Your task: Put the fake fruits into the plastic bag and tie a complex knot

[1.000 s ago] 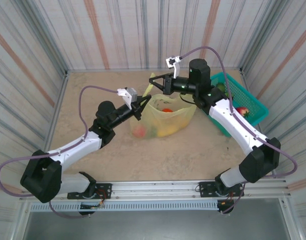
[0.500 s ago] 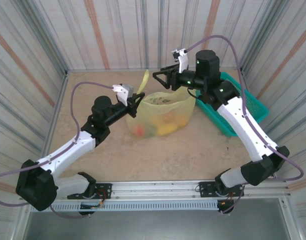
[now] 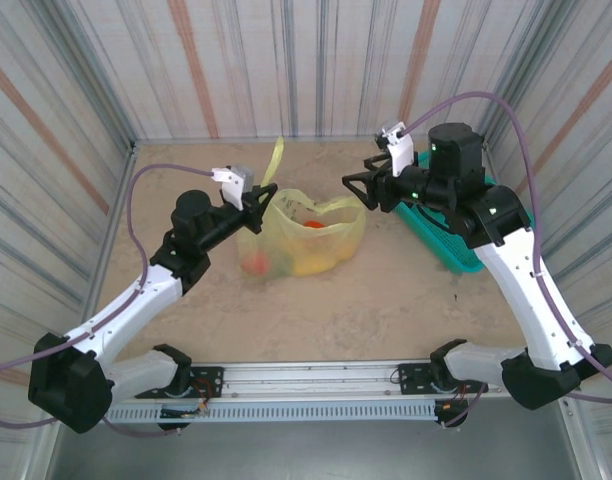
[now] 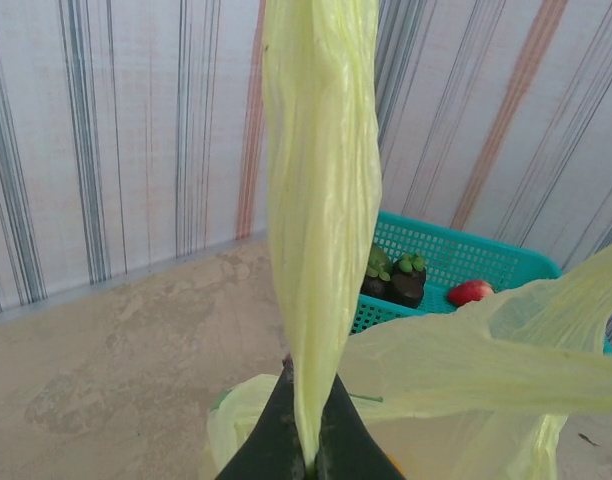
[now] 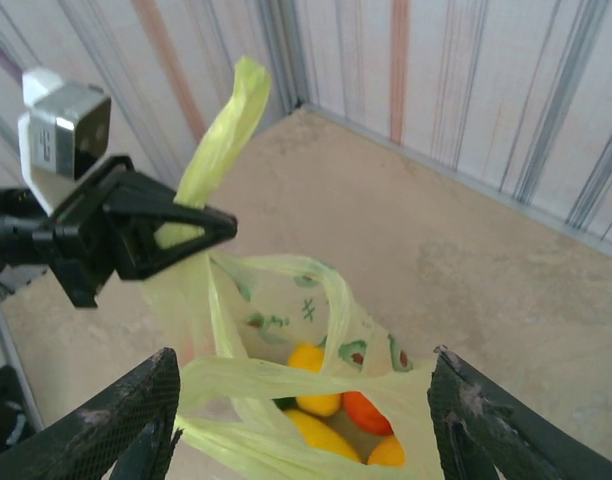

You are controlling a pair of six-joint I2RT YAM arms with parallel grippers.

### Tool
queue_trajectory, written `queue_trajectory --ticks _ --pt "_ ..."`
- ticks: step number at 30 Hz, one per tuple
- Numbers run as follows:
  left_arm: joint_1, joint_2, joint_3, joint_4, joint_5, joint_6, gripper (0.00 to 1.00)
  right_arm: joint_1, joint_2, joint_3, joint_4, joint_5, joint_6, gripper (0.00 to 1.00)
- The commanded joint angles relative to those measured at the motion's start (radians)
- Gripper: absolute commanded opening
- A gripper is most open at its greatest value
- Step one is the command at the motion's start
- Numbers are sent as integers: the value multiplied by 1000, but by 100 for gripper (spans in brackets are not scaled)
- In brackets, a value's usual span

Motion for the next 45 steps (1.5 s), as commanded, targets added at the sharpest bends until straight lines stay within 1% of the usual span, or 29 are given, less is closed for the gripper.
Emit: queue_trajectory --ticks 1,4,11,14,15,17,19,23,26,28,30,31,33,34,35,37,38,40,42,43,45 --pt "5 -28 -6 -16 21 -8 0 27 0 -25 -12 -74 -52 71" --pt "4 -31 -2 -28 24 -10 0 67 15 -27 -8 -75 -98 73" --pt "5 -39 4 -45 24 -14 0 118 52 -25 -19 -125 -184 76" --pt "5 -43 5 -49 24 -13 0 150 67 -24 -48 -74 -235 79" --pt "5 -44 4 -49 24 -13 0 161 76 -26 -57 -31 -251 78" --pt "4 -44 3 -48 26 -14 0 163 87 -40 -45 7 -262 77" --pt "5 -43 3 -46 27 -15 0 163 90 -55 -21 6 -272 75" --pt "5 -42 3 -47 26 -16 0 175 109 -45 -31 -54 -298 74" --pt "5 -37 6 -45 28 -18 0 191 116 -56 -39 -21 -316 74" --pt "6 -32 6 -38 38 -19 0 191 120 -68 -28 14 -312 72" --pt "7 -29 6 -30 44 -23 0 189 130 -70 -10 66 -302 67" --pt "7 -28 8 -30 43 -25 0 185 132 -66 5 88 -292 62" --pt "8 -29 10 -33 36 -22 0 178 132 -53 41 136 -269 49" --pt "9 -33 9 -37 30 -20 0 171 127 -47 63 154 -252 41" --pt "13 -41 9 -42 21 -14 0 166 120 -41 84 179 -234 28" --pt "31 -56 4 -45 20 -5 0 156 105 -23 112 248 -186 7" --pt "48 -68 -1 -38 38 -3 0 143 100 -8 117 267 -148 0" --pt "82 -90 -15 -10 78 -2 0 116 87 8 121 293 -63 0" --pt "97 -109 -23 9 78 4 0 106 69 2 127 342 -3 0" --pt "100 -117 -26 18 75 8 0 105 57 -9 132 373 25 0" --pt "102 -120 -26 42 76 10 0 115 49 -8 124 477 132 0"
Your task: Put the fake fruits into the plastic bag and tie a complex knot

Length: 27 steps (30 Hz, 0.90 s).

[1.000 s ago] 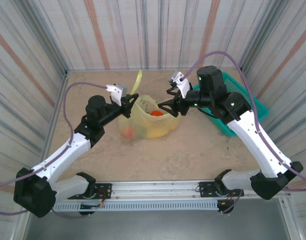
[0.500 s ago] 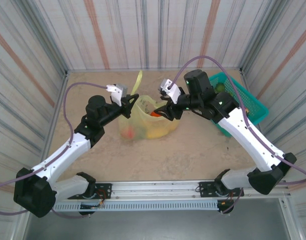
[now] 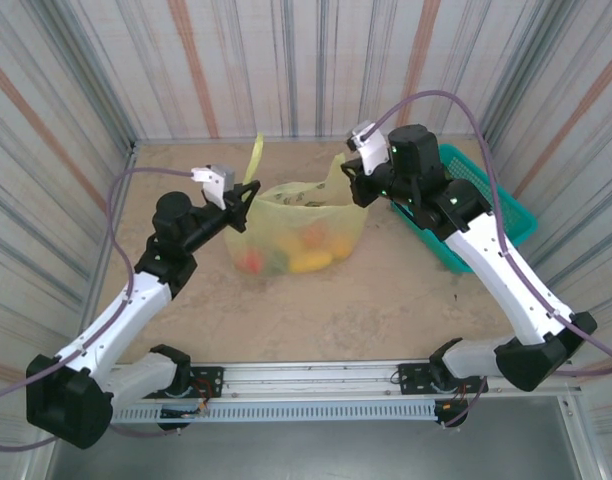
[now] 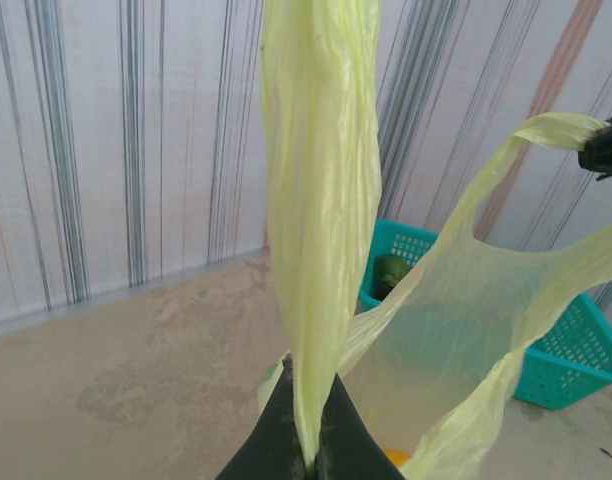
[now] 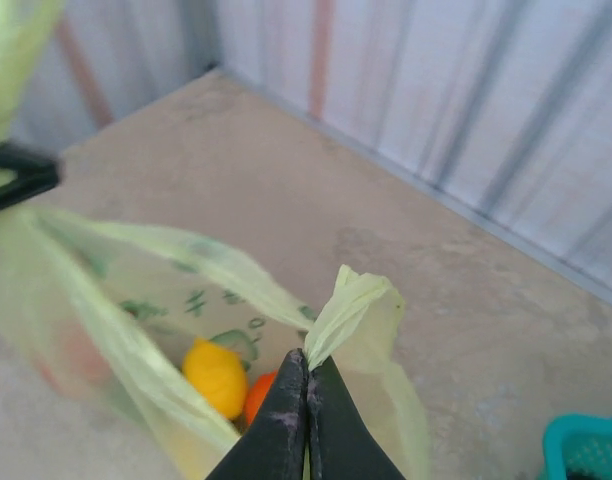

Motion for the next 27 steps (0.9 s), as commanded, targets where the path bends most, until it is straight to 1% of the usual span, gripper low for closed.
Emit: queue_trajectory --ticks 1,2,4,5,7,9,12,13,16,19,20,21,22,23,25,26,27 --pt "3 -28 -7 94 30 11 0 10 -37 41 -12 185 220 0" --pt "3 -24 -7 111 35 6 0 21 -28 62 -45 226 251 0" --pt "3 -14 -9 138 42 -10 0 80 -2 114 -115 407 341 0" --pt "3 -8 -12 151 45 -19 0 110 1 122 -119 484 383 0" --pt "3 2 -20 180 47 -38 0 190 20 151 -146 686 479 0" --pt "1 4 -25 193 47 -48 0 244 55 201 -224 819 580 0" --pt "-1 1 -32 202 47 -57 0 296 115 291 -335 958 709 0" --pt "-1 1 -36 206 48 -61 0 306 135 312 -362 980 737 0" --pt "-1 5 -54 226 40 -81 0 323 174 355 -394 986 765 0" --pt "-1 19 -73 248 32 -101 0 319 199 333 -397 928 767 0" --pt "-1 23 -76 249 33 -104 0 310 200 328 -386 886 753 0" --pt "-3 27 -76 248 33 -101 0 298 203 292 -370 816 719 0" --pt "-6 32 -76 244 29 -98 0 289 204 288 -377 787 721 4" --pt "-6 37 -74 235 26 -96 0 276 204 286 -378 752 714 9" --pt "-7 58 -57 205 24 -89 0 247 186 256 -315 631 625 25" --pt "-7 64 -52 197 27 -86 0 244 172 241 -286 611 583 32" --pt "-8 70 -49 194 25 -88 0 234 148 223 -249 567 522 45"
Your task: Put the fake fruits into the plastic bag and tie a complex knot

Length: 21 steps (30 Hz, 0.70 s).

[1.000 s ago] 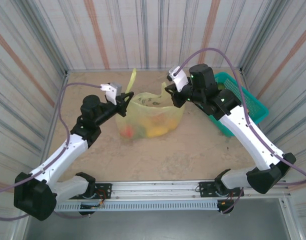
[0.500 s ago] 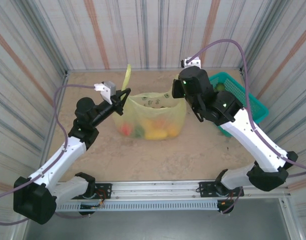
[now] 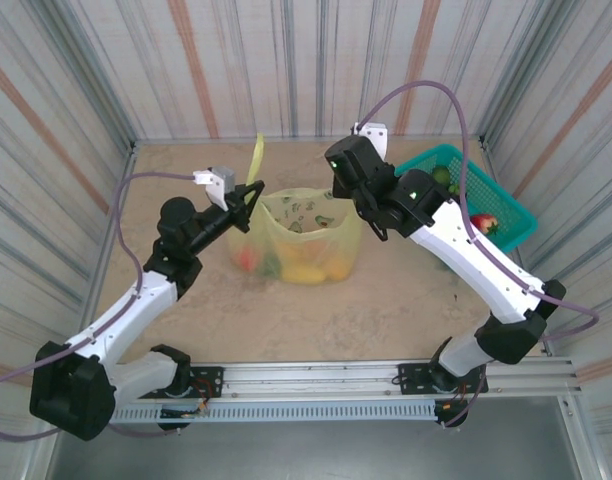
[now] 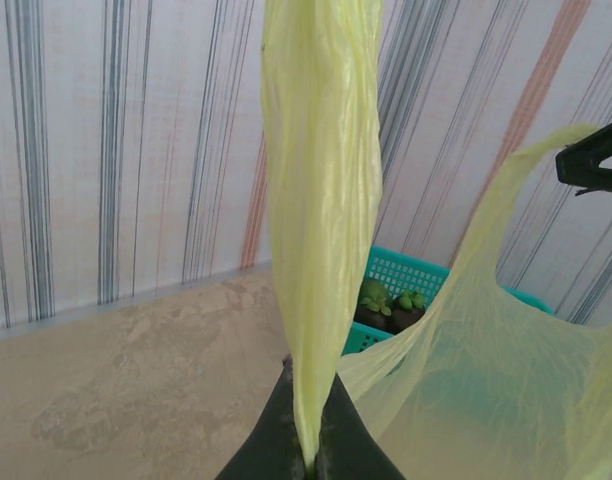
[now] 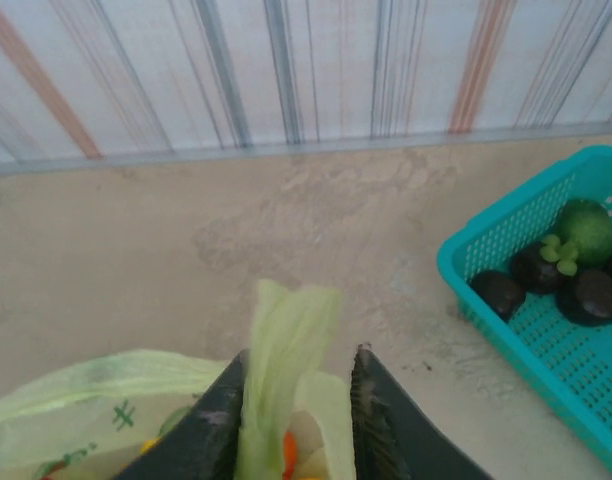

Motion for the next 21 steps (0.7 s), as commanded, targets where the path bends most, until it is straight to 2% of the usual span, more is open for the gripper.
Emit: queue_trajectory --ticks 1,4,6,9,12,15,18,21 --pt "-5 11 21 6 -3 -8 0 -37 -78 -51 109 -196 -181 56" --pt "-1 8 32 -27 -23 -6 0 -116 -201 -142 256 -412 -315 79" --pt "3 6 39 -45 -23 -6 0 -197 -297 -238 392 -620 -357 80" --pt "6 11 50 -61 -19 -4 0 -261 -454 -440 614 -786 -463 79" --pt "7 18 54 -61 -12 -6 0 -345 -567 -626 753 -977 -585 82" --pt "7 19 60 -66 -9 0 0 -405 -572 -670 732 -1098 -663 83" --pt "8 18 63 -75 -7 3 0 -417 -570 -687 701 -1206 -700 86" --pt "9 19 65 -87 3 8 0 -415 -577 -722 602 -1246 -800 86"
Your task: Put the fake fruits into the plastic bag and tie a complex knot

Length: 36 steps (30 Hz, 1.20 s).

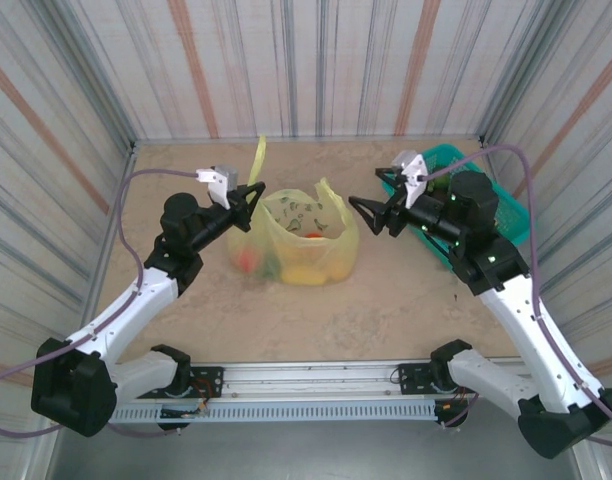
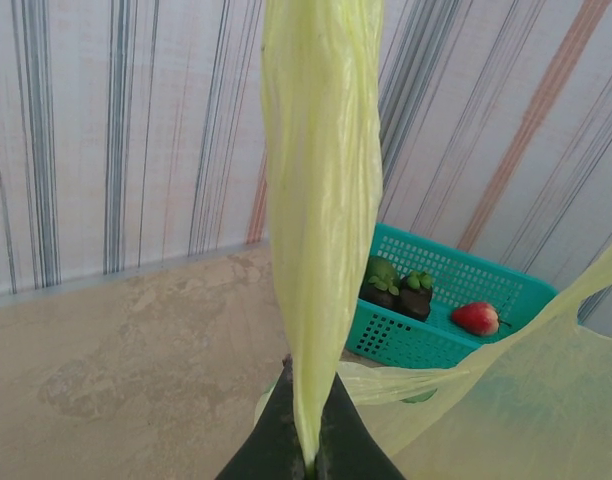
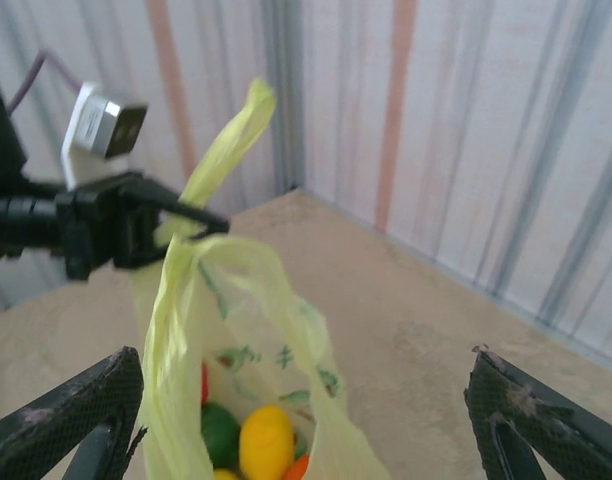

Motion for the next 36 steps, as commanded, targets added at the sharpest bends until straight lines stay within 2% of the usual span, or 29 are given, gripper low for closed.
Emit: queue_trajectory --ticks 1,7,12,19,25,36 --pt "6 6 36 -15 10 8 0 -5 -18 -42 -82 -155 -159 87" --pt "4 11 42 -25 11 12 0 -11 -67 -146 -59 -187 -142 86" --pt "-7 22 43 -16 31 26 0 -13 -27 -177 -42 -172 -189 85" --pt "-18 21 43 9 79 29 0 -31 192 -125 134 -209 -170 86" --pt "-23 7 39 7 102 40 0 -27 369 -9 203 -262 -158 86" --pt "-27 8 39 31 125 49 0 -9 505 81 241 -216 -164 93"
